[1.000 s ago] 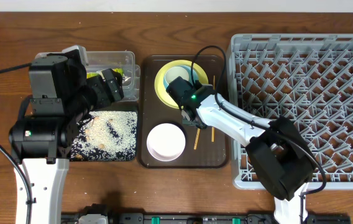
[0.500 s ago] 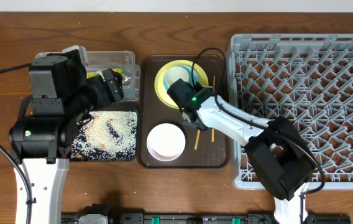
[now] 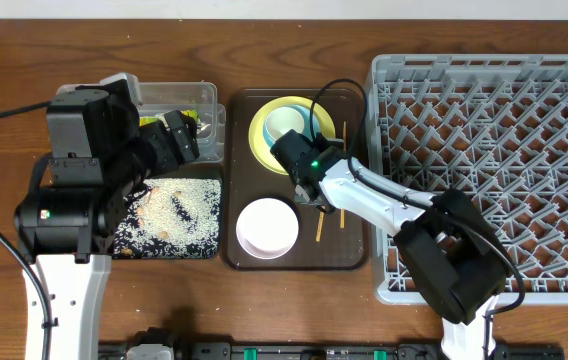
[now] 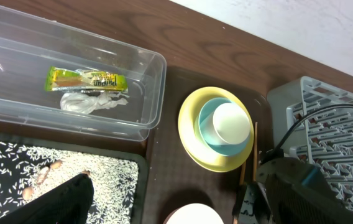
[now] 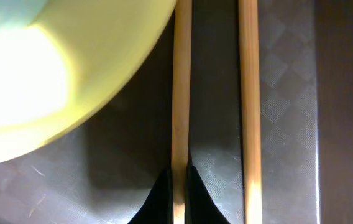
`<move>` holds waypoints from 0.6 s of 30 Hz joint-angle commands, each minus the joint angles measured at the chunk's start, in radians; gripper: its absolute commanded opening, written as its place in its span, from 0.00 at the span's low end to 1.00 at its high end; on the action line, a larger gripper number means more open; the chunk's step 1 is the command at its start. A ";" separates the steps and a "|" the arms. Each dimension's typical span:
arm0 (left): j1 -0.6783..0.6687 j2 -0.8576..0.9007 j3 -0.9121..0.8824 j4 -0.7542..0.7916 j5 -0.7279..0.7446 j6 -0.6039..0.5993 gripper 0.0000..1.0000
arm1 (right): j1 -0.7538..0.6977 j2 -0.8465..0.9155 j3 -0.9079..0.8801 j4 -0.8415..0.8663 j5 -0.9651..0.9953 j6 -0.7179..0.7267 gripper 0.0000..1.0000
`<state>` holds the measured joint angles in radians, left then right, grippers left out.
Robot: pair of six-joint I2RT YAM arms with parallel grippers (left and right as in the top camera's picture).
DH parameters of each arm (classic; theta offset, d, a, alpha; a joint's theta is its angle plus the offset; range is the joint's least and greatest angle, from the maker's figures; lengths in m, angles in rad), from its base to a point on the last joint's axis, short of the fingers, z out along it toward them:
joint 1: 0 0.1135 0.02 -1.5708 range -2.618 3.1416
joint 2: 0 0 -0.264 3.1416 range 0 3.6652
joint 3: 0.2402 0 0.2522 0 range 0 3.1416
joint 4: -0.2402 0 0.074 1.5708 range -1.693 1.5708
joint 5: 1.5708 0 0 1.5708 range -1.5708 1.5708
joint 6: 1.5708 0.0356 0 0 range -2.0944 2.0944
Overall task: Sort waste into correct bins and load items into the dishwasher rack
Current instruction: 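Lower the right gripper and pinch one wooden chopstick, then carry the chopstick right and stand it in the dish rack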
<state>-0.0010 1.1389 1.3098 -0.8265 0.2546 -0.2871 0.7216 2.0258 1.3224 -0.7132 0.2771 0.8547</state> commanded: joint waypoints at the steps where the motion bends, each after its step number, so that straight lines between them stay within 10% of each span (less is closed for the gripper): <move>1: 0.005 0.006 0.009 0.000 -0.013 0.010 0.91 | -0.022 -0.027 -0.003 -0.031 -0.011 -0.044 0.01; 18: 0.005 0.006 0.009 0.000 -0.013 0.010 0.92 | -0.123 -0.435 0.039 -0.119 -0.011 -0.456 0.01</move>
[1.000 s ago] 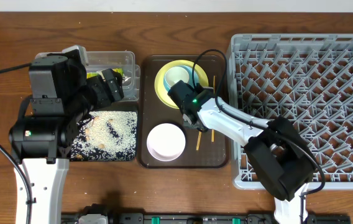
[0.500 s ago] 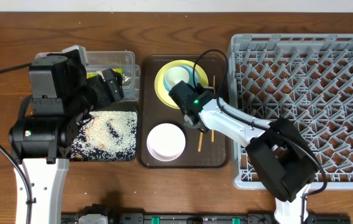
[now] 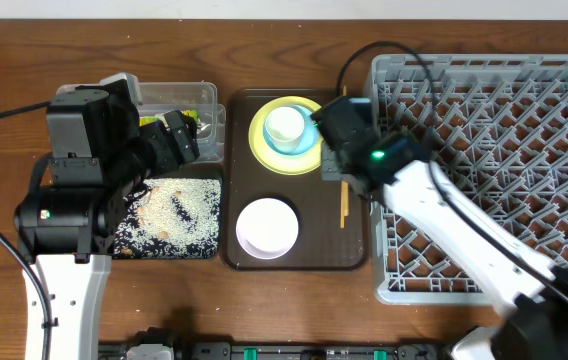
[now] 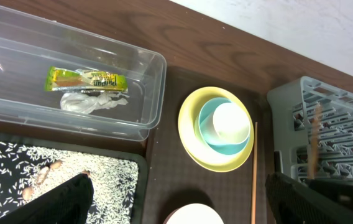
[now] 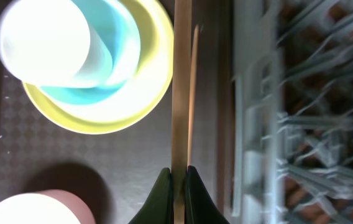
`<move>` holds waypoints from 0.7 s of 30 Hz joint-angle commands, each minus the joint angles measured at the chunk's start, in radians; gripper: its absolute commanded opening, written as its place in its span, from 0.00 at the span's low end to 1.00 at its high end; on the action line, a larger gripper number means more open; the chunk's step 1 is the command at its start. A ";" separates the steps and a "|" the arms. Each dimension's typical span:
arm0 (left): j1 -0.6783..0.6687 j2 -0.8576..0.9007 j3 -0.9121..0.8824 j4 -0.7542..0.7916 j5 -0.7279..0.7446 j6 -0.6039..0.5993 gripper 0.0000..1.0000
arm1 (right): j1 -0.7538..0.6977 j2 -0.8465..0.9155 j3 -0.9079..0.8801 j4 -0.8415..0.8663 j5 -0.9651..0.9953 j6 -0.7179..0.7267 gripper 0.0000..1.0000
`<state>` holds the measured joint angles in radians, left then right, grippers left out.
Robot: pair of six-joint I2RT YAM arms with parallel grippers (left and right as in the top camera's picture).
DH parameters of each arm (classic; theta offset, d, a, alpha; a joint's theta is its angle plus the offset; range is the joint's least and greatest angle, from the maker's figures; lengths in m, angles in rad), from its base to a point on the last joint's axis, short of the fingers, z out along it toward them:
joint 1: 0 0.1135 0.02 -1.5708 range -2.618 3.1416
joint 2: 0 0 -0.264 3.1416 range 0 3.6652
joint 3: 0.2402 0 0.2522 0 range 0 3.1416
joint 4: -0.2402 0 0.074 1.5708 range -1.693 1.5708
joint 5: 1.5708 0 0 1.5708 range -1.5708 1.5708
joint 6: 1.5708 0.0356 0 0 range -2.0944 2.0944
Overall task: Sort waste into correct bins and load items into the dishwasher rack
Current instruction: 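Carry the chopstick right and stand it in the dish rack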
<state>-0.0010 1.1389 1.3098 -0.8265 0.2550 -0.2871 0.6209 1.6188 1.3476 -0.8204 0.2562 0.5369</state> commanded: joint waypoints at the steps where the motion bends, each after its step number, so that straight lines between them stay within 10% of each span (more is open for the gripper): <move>1: 0.005 0.006 0.009 0.000 -0.013 0.010 0.92 | -0.032 -0.036 0.014 -0.020 0.010 -0.186 0.01; 21: 0.005 0.006 0.009 0.000 -0.013 0.010 0.92 | -0.271 -0.029 -0.058 -0.122 0.010 -0.265 0.01</move>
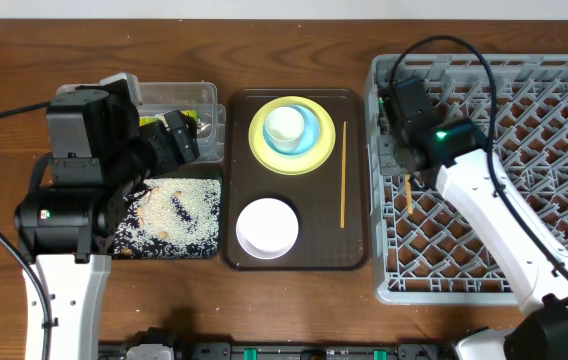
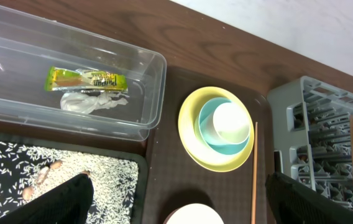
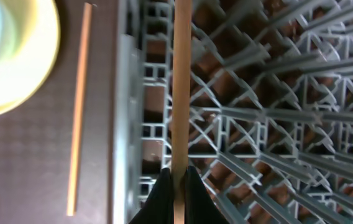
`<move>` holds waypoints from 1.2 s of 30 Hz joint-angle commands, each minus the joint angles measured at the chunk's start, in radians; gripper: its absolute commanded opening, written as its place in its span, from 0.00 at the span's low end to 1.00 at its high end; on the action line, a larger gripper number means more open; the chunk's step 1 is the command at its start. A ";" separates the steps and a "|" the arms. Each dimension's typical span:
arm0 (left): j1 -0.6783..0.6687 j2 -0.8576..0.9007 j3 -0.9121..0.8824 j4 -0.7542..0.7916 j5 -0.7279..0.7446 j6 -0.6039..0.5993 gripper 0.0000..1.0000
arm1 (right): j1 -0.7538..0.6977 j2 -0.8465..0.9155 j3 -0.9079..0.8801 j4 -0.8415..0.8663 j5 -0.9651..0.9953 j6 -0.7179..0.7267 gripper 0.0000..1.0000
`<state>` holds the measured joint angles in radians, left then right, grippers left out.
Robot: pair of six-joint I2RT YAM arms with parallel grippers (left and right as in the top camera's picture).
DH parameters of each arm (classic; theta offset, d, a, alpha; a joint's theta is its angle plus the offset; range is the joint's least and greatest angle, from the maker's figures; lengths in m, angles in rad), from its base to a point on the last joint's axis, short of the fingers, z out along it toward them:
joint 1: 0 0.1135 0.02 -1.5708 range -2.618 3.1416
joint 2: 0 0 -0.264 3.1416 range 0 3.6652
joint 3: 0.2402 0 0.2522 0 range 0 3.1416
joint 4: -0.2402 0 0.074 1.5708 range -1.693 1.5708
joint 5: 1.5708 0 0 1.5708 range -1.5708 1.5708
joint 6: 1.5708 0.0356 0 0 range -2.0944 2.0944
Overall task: Sort waste into correct bins and load items into the dishwasher rack
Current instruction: 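Carry the chopstick right and stand it in the dish rack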
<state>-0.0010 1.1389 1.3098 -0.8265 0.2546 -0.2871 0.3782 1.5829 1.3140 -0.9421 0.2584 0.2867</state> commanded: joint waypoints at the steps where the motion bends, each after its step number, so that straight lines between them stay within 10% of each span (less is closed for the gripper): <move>1: 0.005 0.006 0.009 0.000 -0.013 0.010 0.92 | -0.039 0.007 -0.035 0.003 0.007 -0.015 0.01; 36: 0.005 0.006 0.009 0.000 -0.013 0.010 0.92 | -0.114 -0.006 -0.200 0.161 0.006 -0.225 0.21</move>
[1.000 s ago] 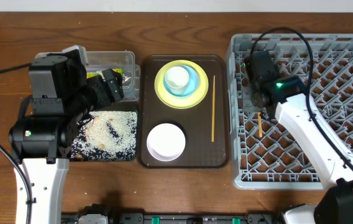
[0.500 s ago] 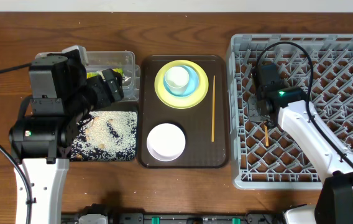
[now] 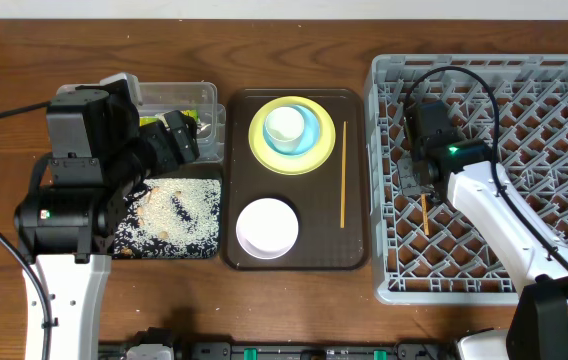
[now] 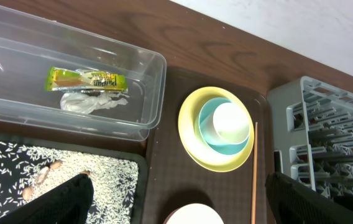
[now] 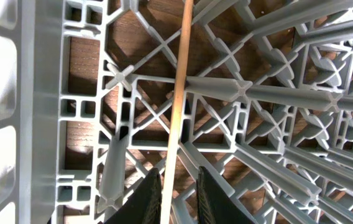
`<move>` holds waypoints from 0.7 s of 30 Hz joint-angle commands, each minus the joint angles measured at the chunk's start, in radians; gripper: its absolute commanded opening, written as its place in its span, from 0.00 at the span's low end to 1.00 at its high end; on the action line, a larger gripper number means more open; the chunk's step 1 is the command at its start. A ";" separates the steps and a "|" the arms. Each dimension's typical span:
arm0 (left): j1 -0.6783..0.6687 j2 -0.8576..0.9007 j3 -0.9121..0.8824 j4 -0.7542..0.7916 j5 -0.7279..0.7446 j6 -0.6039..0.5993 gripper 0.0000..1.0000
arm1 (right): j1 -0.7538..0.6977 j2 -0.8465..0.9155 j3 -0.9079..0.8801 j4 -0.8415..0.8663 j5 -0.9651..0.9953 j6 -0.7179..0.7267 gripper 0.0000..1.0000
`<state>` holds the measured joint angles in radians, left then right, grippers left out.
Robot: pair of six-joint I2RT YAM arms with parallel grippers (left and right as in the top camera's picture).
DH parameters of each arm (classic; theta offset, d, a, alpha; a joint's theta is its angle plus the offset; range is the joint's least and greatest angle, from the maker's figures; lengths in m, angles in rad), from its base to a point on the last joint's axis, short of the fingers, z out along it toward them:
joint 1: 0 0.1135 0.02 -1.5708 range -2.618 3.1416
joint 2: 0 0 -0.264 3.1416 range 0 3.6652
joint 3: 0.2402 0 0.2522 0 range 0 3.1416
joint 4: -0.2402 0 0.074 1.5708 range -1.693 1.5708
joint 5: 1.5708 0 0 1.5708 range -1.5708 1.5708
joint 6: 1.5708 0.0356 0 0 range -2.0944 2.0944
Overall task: Sort waste into correct bins and load items into the dishwasher rack
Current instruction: 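Carry the chopstick right and stand it in the dish rack, then move the right gripper back left and pinch the second chopstick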
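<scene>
One wooden chopstick (image 5: 178,93) lies in the grey dishwasher rack (image 3: 524,120) near its left edge, also seen from above as the chopstick (image 3: 424,215). My right gripper (image 5: 178,177) is open just over it, a finger on either side with a gap. The second chopstick (image 3: 343,175) lies on the brown tray (image 3: 354,250), right of the yellow plate (image 3: 260,150) that holds a blue bowl and a white cup (image 3: 285,126). A white bowl (image 3: 267,227) sits at the tray's front. My left gripper (image 4: 176,202) is open above the left side, holding nothing.
A clear bin (image 4: 133,68) at the back left holds a green wrapper (image 4: 86,79) and crumpled plastic. In front of it is a black tray of rice scraps (image 3: 174,215). The rack's prongs fill the right half of the table.
My right gripper has gone lower and a little right into the rack and opened; the chopstick it held now rests among the rack's prongs. The left arm is unchanged.
My right gripper was shut on one of two chopsticks on the tray beside the yellow plate. It then held that chopstick above the tray's right edge, then over the rack's left side. Now the chopstick lies in the rack, let go.
</scene>
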<state>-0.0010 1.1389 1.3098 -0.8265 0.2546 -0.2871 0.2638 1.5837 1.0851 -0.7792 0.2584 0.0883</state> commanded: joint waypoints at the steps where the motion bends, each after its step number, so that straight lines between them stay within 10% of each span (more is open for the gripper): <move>1: 0.005 0.006 0.009 0.000 -0.013 0.010 0.91 | 0.003 -0.016 0.045 -0.010 0.000 -0.026 0.23; 21: 0.005 0.006 0.009 0.000 -0.013 0.010 0.91 | 0.240 -0.101 0.241 -0.019 -0.275 0.268 0.30</move>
<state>-0.0010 1.1389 1.3098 -0.8265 0.2546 -0.2871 0.4671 1.4704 1.3231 -0.7937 -0.0010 0.2920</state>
